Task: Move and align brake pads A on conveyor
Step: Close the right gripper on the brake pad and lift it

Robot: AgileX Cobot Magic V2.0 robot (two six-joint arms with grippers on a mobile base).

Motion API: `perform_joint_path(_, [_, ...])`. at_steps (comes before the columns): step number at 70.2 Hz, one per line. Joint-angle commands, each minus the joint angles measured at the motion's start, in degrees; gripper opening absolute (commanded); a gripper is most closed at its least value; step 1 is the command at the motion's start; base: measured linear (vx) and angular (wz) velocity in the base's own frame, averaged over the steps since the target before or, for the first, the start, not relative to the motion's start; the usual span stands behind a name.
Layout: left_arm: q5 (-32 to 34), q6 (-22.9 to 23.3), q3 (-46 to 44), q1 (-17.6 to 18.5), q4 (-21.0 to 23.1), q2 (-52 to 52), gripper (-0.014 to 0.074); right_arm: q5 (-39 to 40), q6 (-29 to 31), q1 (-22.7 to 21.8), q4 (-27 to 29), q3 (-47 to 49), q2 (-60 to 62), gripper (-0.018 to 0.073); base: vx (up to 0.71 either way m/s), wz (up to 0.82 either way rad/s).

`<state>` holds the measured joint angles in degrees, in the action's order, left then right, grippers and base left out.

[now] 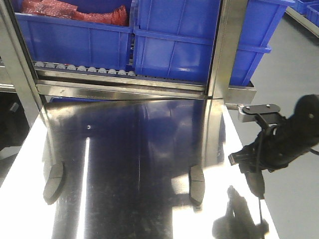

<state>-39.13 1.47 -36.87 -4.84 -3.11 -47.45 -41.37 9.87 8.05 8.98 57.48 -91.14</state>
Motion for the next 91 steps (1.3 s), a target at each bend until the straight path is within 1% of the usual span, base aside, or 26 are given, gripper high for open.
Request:
perform_joint_path(1, [4.26, 0.16, -1.91, -0.02, 0.05, 0.35, 0.0192, 5.29, 2.3, -0.17, 0.45, -2.88, 7.67, -0.0004, 0.0, 0.0])
perform_joint_path(8, [4.26, 0.16, -1.91, -0.02, 0.05, 0.35, 0.0192, 8.21, 2.62, -0.17, 0.52, -6.71, 13.91, -0.0004, 0.0, 0.0])
perform_joint_path(26, [4.26, 0.16, -1.91, -0.02, 0.05, 0.35, 0.0192, 9.24, 2.67, -0.17, 0.52, -13.51, 27.86, -0.0004, 0.0, 0.0])
perform_joint_path(51, [4.26, 0.16, -1.91, -0.02, 0.05, 0.35, 0.0192, 13.17, 3.36, -0.17, 0.52, -22.78, 42.42, -0.0004, 0.0, 0.0])
perform_joint_path(69, [4.26, 0.16, -1.91, -0.02, 0.05, 0.35, 0.0192, 14.74, 3.4, -0.17, 0.52, -25.32, 47.48, -0.0004, 0.0, 0.0])
perform_joint_path(91, [4.26, 0.16, -1.91, -0.02, 0.05, 0.35, 0.0192, 14.65, 3.29, -0.17, 0.57, -25.31, 48.1, -0.0004, 0.0, 0.0])
